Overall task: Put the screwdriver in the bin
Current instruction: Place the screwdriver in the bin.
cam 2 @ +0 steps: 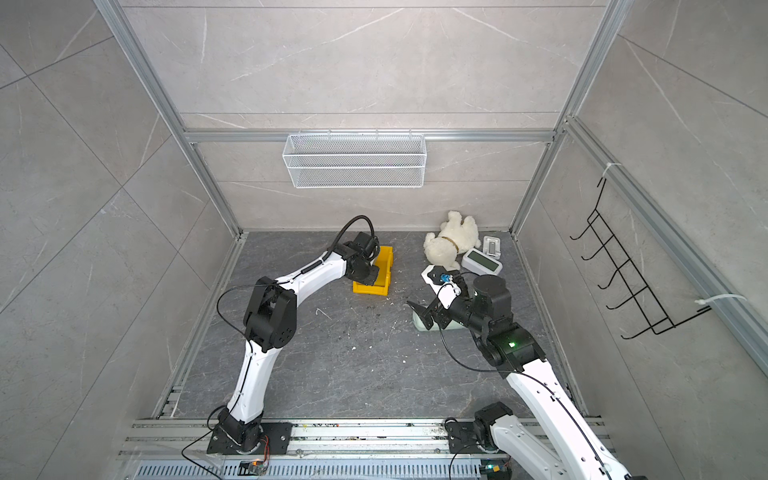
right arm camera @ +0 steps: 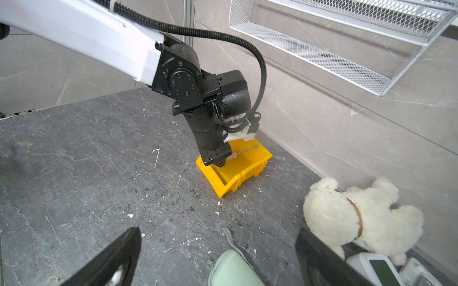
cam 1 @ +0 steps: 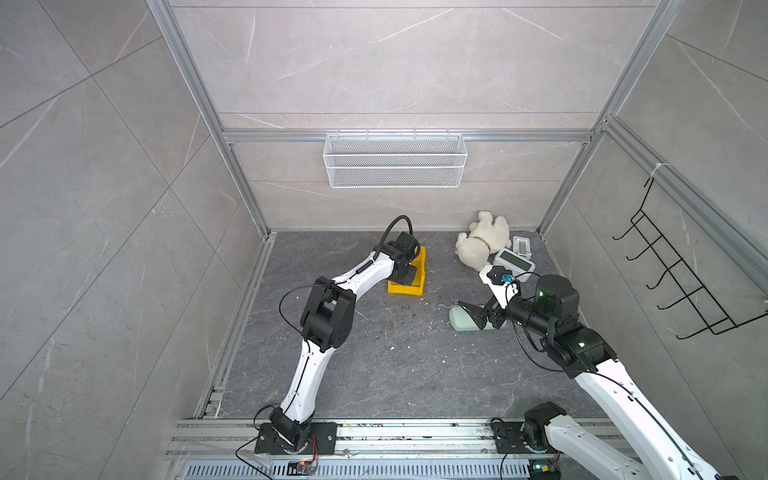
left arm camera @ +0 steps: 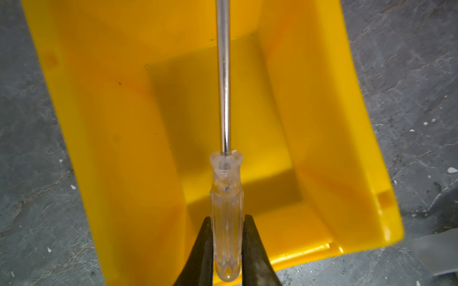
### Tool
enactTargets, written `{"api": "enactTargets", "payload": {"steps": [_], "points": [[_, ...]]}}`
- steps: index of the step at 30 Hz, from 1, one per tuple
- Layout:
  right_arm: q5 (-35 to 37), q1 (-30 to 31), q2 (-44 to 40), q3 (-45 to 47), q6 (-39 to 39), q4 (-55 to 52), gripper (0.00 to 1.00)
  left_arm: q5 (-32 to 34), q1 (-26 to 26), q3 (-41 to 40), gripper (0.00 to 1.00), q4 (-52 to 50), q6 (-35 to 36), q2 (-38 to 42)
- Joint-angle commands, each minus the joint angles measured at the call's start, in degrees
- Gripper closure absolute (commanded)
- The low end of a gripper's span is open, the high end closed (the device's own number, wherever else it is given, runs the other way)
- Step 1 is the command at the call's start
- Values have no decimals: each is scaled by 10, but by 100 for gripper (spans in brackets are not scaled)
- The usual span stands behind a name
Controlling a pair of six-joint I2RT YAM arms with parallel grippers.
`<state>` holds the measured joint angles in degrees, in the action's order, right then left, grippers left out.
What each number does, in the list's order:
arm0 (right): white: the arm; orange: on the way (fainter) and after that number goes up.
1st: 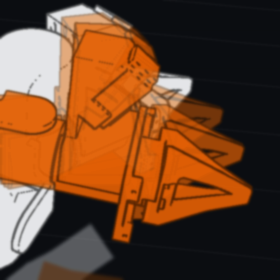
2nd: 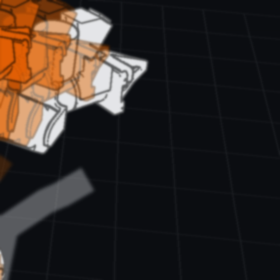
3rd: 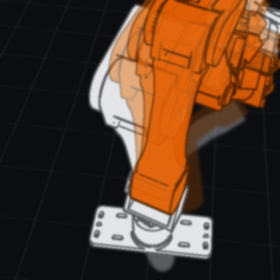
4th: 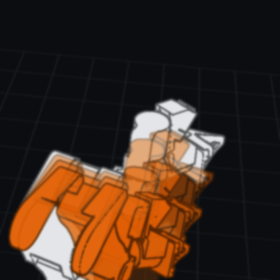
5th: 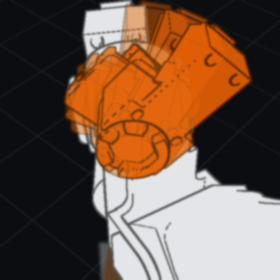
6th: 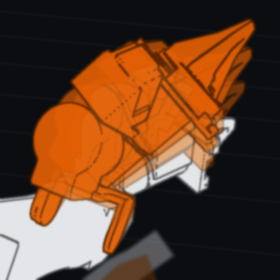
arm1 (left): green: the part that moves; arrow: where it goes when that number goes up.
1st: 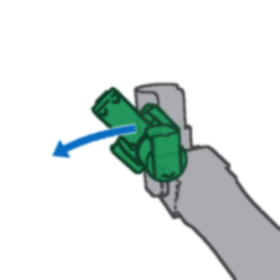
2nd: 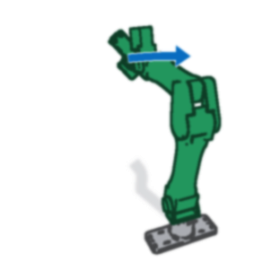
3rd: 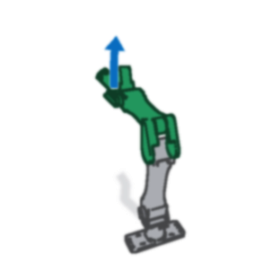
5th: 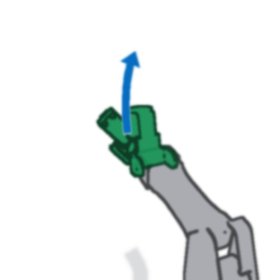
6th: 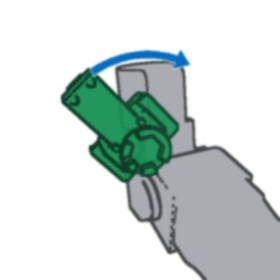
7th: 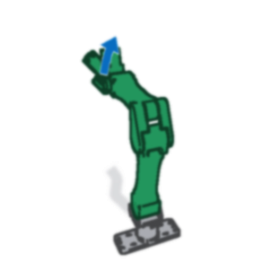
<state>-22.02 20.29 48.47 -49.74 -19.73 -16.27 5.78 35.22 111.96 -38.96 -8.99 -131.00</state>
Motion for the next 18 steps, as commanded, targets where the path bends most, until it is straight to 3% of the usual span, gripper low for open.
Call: {"api": "enactTargets", "payload": {"steps": [1, 7, 18], "points": [[3, 3, -7, 7, -9, -16, 1, -6, 1, 13, 92, 2, -6, 0], [2, 3, -9, 4, -8, -17, 1, -3, 3, 11, 66, 3, 0, 10], [-2, 3, -7, 14, 6, 4, 1, 2, 13, 8, 39, 6, 7, 82]]}}
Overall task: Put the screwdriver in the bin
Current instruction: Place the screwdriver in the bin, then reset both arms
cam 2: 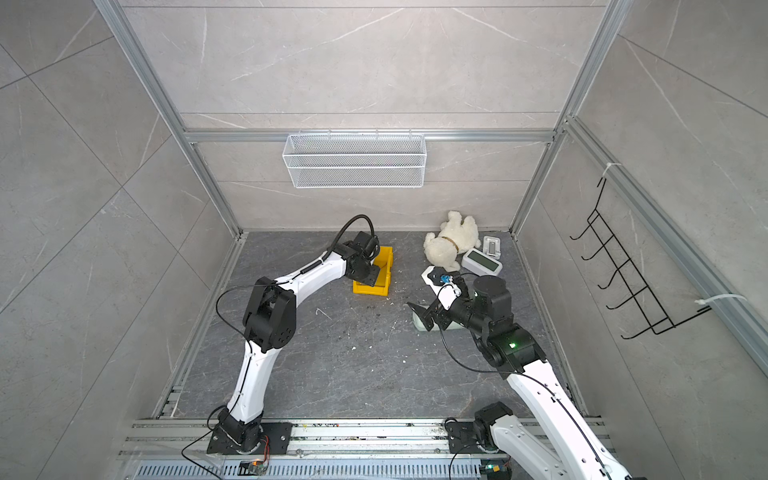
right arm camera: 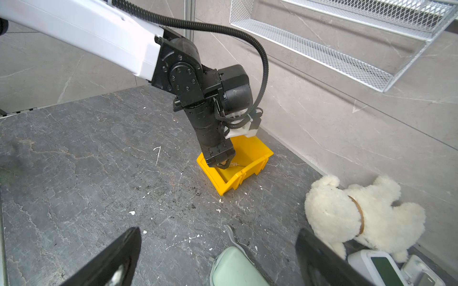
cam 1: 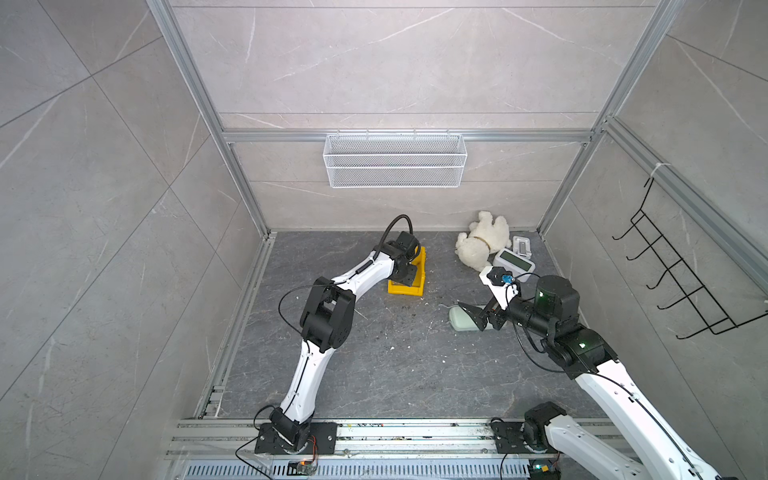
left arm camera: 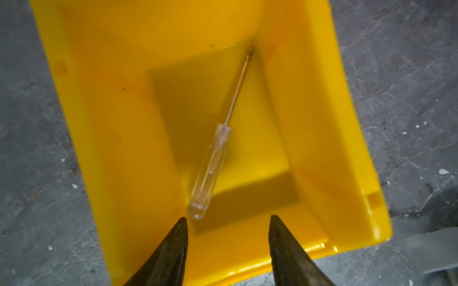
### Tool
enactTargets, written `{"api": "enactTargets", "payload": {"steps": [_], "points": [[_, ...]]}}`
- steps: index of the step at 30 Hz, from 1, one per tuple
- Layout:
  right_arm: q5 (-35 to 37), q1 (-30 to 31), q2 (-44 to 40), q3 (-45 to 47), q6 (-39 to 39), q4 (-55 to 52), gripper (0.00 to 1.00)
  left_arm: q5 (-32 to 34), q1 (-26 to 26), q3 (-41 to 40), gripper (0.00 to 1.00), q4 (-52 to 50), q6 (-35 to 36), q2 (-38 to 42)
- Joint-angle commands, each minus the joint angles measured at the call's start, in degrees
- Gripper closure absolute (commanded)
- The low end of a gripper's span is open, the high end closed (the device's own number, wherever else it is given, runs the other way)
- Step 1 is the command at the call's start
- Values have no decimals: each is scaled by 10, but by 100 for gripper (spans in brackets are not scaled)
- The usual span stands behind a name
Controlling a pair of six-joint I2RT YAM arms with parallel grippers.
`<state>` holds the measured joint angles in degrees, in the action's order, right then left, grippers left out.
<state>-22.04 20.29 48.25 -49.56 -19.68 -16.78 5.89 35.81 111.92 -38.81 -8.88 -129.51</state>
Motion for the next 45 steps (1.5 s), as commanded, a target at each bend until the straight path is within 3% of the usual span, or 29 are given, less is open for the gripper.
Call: {"api": "enactTargets", "payload": {"steps": [1, 5, 9, 13, 19, 24, 30, 33, 36, 42, 45], "points": [[-4, 3, -3, 12, 7, 10, 1, 2, 8, 5, 34, 7, 6, 81], [-13, 3, 4, 12, 12, 19, 1, 3, 8, -21, 22, 21, 10, 140], [-16, 3, 20, 16, 24, 37, 1, 14, 8, -88, 15, 51, 21, 221], [-3, 3, 29, 42, 33, 84, 1, 47, 6, -228, 1, 125, 49, 342], [50, 3, 33, 97, 48, 148, 1, 121, -21, -436, 0, 212, 103, 496], [177, 2, 24, 174, 86, 255, 1, 110, -80, -594, 0, 286, 126, 617], [361, -1, 36, 268, 110, 380, 1, 111, -187, -772, 0, 400, 112, 718], [393, -9, 74, 312, 118, 469, 1, 113, -233, -860, 1, 501, 111, 729], [381, -28, 137, 338, 138, 566, 1, 135, -246, -909, 1, 609, 115, 697], [348, -67, 265, 346, 144, 684, 1, 99, -291, -933, 1, 794, 115, 556], [322, -83, 310, 339, 152, 702, 1, 90, -299, -909, 0, 817, 139, 509]]}}
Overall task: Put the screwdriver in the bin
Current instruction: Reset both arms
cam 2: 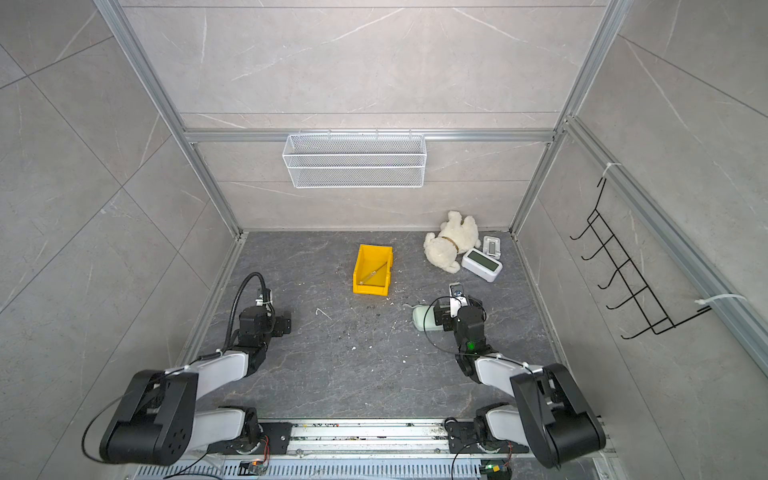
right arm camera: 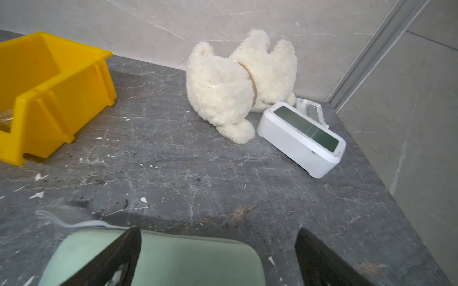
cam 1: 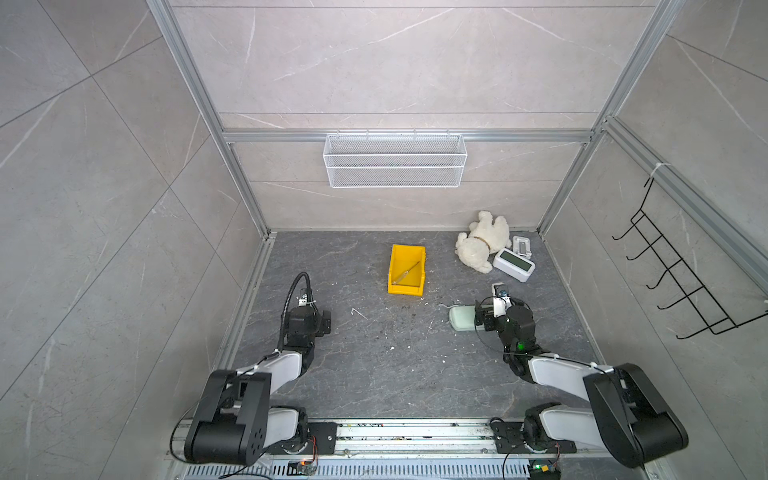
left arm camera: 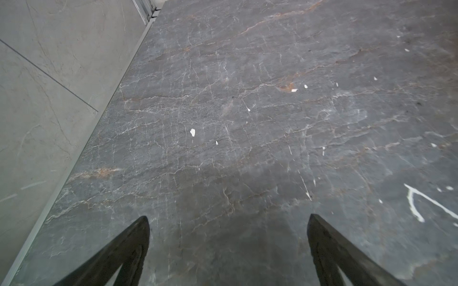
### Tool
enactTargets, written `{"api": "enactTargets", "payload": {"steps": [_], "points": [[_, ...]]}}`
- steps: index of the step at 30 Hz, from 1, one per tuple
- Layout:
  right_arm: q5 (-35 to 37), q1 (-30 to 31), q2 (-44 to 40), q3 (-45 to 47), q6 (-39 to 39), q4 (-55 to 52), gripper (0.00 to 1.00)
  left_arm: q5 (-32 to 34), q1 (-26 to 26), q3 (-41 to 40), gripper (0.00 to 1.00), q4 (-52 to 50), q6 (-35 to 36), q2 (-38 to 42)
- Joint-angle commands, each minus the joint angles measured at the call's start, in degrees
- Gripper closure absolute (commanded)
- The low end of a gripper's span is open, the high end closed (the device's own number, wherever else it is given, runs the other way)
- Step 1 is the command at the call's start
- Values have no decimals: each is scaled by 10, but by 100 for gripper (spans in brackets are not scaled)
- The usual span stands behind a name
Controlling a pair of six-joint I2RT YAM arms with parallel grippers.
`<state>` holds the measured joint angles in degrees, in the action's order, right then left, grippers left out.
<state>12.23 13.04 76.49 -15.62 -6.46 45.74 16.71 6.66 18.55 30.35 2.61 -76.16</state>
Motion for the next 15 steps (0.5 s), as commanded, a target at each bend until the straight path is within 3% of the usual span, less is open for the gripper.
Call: {"api": "enactTargets", "payload": {"steps": [1, 5, 8, 10, 13, 15], "points": [[-27, -13, 44, -2, 20, 87, 1, -14, -16, 37, 0, 121, 16, -39], [-57, -38, 106, -17, 37, 111, 1, -92, -83, 70, 0, 83, -31, -81], [-87, -64, 101, -55, 55, 29, 1, -119, -95, 75, 0, 78, -36, -85], [-106, -76, 108, -55, 60, 42, 1, -121, -95, 74, 0, 77, -36, -82], [-104, -76, 104, -55, 57, 34, 1, -152, -95, 53, 0, 112, -25, -85], [-104, -76, 103, -55, 57, 35, 1, -162, -98, 21, 0, 192, -24, -106]]}}
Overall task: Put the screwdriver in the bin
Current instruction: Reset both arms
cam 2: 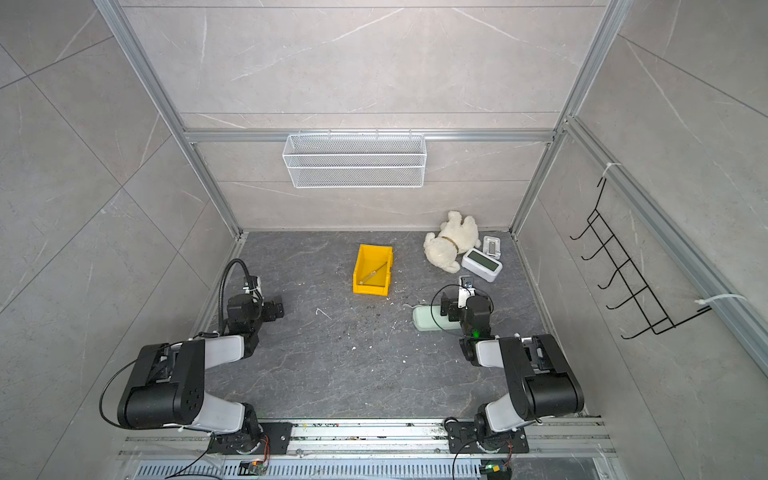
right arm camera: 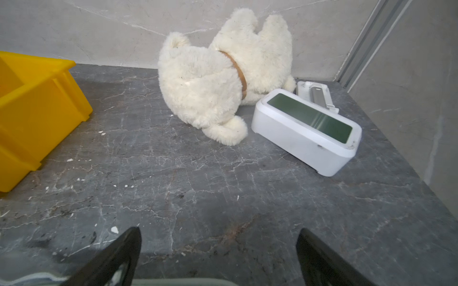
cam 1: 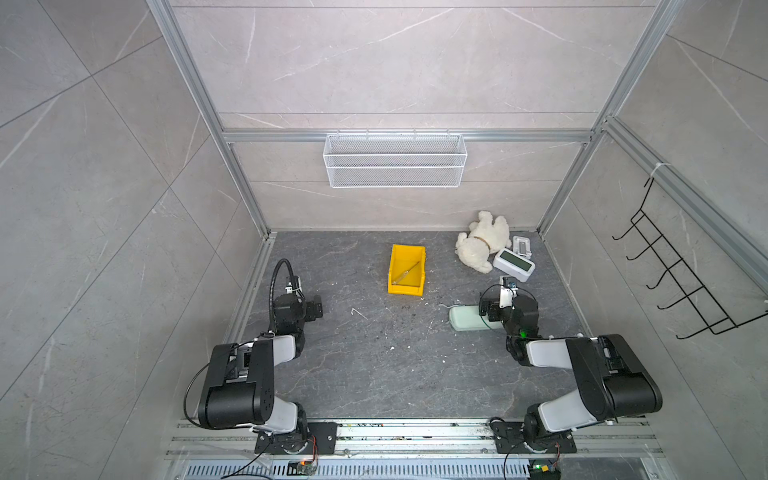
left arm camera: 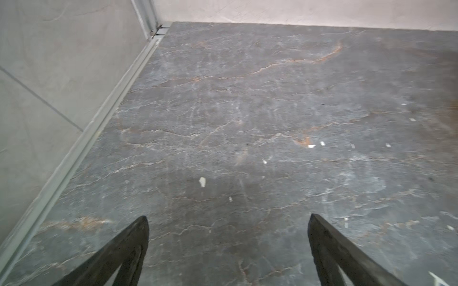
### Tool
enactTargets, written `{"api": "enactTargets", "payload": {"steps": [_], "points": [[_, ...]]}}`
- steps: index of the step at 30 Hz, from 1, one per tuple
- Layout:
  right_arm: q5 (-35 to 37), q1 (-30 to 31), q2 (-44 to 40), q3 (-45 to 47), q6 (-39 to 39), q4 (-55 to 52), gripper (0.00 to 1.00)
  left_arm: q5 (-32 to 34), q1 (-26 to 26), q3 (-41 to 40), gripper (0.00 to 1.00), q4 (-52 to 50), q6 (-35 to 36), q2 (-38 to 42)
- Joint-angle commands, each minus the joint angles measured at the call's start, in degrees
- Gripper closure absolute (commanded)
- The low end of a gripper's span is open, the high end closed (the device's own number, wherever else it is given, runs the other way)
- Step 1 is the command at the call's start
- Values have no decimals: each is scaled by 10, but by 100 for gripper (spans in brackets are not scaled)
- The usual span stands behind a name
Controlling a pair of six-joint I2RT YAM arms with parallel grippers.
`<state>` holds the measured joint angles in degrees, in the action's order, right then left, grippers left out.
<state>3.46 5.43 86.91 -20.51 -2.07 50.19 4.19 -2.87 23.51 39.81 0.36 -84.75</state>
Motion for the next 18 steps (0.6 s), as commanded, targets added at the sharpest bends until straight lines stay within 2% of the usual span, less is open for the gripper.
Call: {"api": "enactTargets", "payload": {"steps": [1, 2, 18], "points": [[-17, 1, 0, -5, 13, -9, 1, -36, -4, -30, 0, 101, -3, -17], [-17, 0, -1, -6, 13, -9, 1, -40, -4, -23, 0, 73, -2, -11], [-17, 0, 0, -6, 12, -10, 1, -31, -5, -28, 0, 84, -4, -12]]}}
